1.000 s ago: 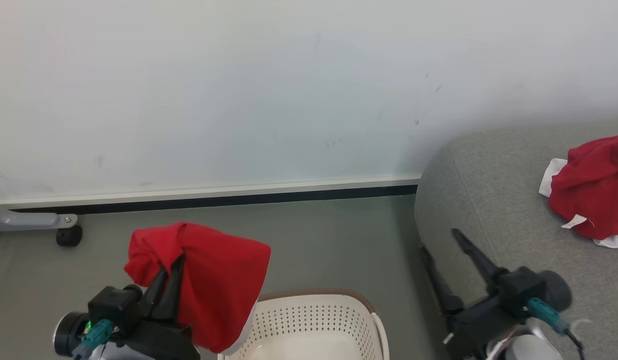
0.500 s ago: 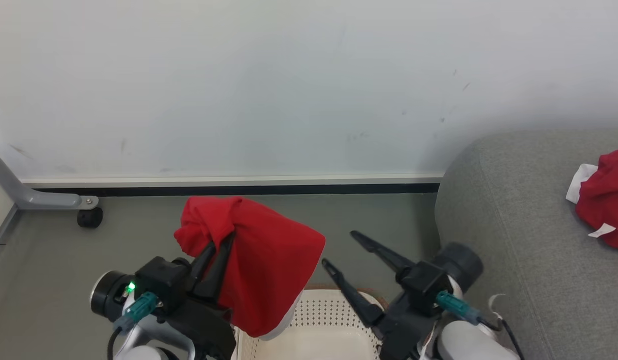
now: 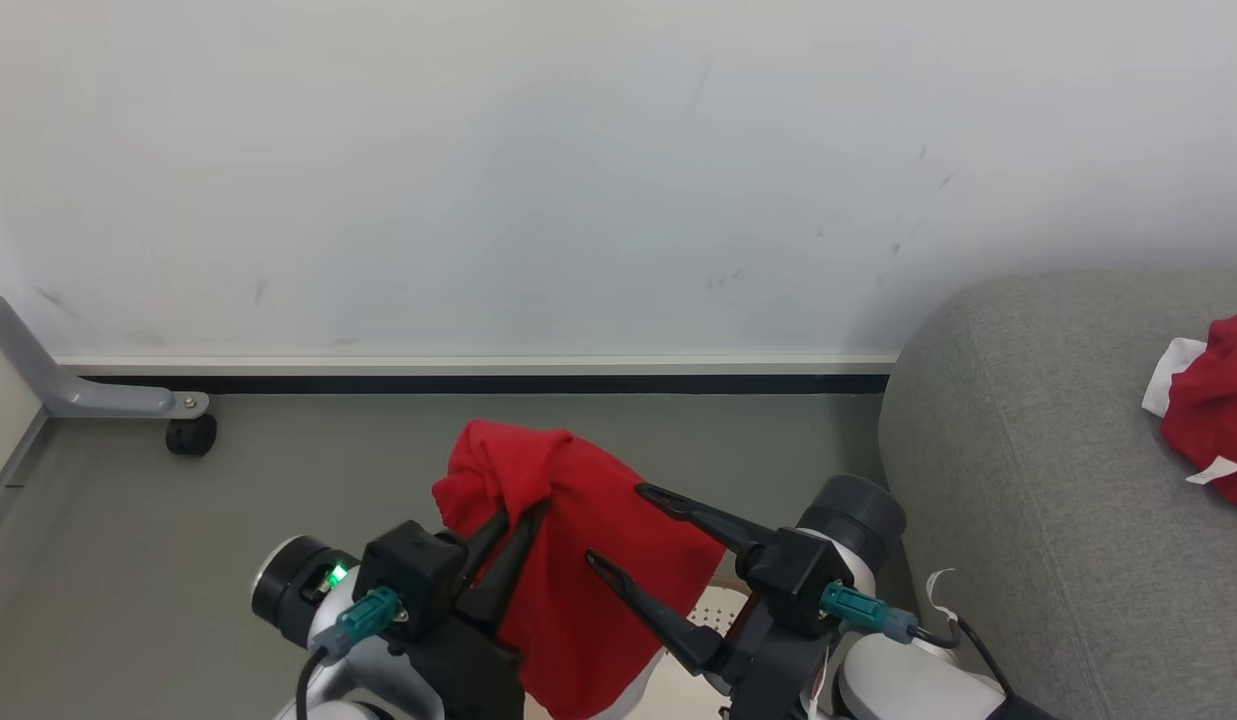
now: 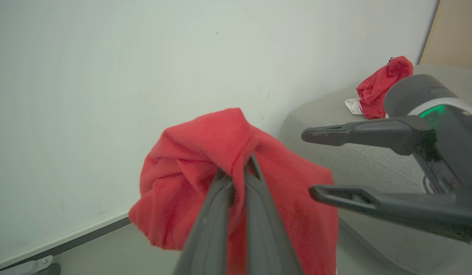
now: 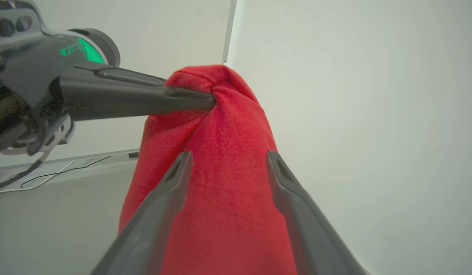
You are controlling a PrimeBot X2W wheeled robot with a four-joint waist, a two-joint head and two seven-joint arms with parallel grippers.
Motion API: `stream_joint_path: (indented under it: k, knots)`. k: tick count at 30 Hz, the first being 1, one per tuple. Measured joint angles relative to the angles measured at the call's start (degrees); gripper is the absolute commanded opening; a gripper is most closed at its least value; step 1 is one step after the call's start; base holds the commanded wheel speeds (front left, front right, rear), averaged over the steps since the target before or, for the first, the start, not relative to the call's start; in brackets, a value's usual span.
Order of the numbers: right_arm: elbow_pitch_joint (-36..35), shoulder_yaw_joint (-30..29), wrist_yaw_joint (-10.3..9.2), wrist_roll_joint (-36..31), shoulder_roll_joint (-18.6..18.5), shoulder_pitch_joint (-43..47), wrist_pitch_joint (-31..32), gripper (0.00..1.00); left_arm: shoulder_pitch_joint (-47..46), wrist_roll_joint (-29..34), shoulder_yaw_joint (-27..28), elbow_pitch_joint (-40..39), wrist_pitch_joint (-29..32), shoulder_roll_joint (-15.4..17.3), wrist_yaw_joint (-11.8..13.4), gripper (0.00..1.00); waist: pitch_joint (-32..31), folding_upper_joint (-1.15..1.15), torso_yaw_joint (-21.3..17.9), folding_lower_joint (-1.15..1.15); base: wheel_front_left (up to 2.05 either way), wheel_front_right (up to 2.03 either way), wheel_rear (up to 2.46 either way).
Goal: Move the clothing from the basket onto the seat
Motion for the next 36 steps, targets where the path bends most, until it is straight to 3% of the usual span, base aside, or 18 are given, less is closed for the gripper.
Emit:
stream_joint_path:
  k: [9,10,11,12,15,17,18,19,21,31,36]
  knots:
    - [0.6,3.3,0.0,3.5,-0.9,-1.9,-0.1,1.0,0.0,0.4,-3.7,-2.2,2.3,-0.9,-1.9,0.0,-0.2,0.0,-0.2,0.0,0.0,0.0,0.0]
    - [0.6,3.8,0.0,3.9,-1.1,-2.0,-0.1,0.46,0.0,0.4,-3.8,-2.4,2.3,-1.0,-2.0,0.0,-0.2,0.0,-0.2,0.0,0.0,0.0,0.0]
    - [0.6,4.2,0.0,4.5,-1.3,-2.1,-0.1,0.05,0.0,0.3,-3.9,-2.6,2.3,-1.0,-2.1,0.0,-0.2,0.0,-0.3,0.0,0.0,0.0,0.0]
    - [0.6,4.3,0.0,5.1,-1.4,-2.0,-0.2,0.0,0.0,0.2,-4.0,-2.9,2.6,-1.1,-2.1,0.0,-0.3,0.0,-0.3,0.0,0.0,0.0,0.0]
    - [0.1,6.4,0.0,7.9,-1.9,-2.2,-0.2,0.0,0.4,-0.1,-3.8,-3.8,3.0,-1.2,-2.0,0.0,-0.3,0.0,-0.5,0.0,0.0,0.0,0.0]
    - [-0.2,7.0,0.0,8.7,-1.9,-2.6,-0.3,0.0,0.9,-0.2,-3.4,-4.3,3.0,-1.0,-2.0,0.12,-0.2,0.0,-0.8,0.0,0.0,0.0,0.0]
    - [-0.3,7.0,0.0,9.2,-1.9,-2.8,-0.4,0.0,1.1,-0.3,-3.1,-4.5,3.0,-0.9,-1.8,0.31,-0.2,0.0,-1.0,0.0,0.0,0.0,0.0]
    - [-0.3,7.1,0.0,9.8,-1.9,-2.9,-0.4,0.0,1.2,-0.5,-2.9,-4.8,3.0,-0.8,-1.5,0.44,-0.2,0.0,-1.3,0.0,0.0,0.0,0.0]
    - [-0.4,7.0,0.0,10.7,-2.1,-3.1,-0.5,0.0,1.6,-1.0,-2.5,-5.2,3.0,-0.8,-1.5,1.0,-0.1,0.0,-1.9,0.0,0.0,0.0,0.0]
    - [-1.4,2.8,-0.2,13.8,-5.6,-1.9,-0.8,0.0,3.3,-1.6,-2.1,-6.6,3.0,-0.2,-1.1,1.0,0.6,0.0,-7.2,0.0,0.0,0.0,0.0]
    - [-3.7,1.2,-2.56,14.2,-8.7,2.1,-1.2,0.0,2.9,-1.6,-4.0,-6.6,3.8,-1.6,-2.1,1.0,1.3,0.0,-10.8,0.0,0.0,0.0,0.0]
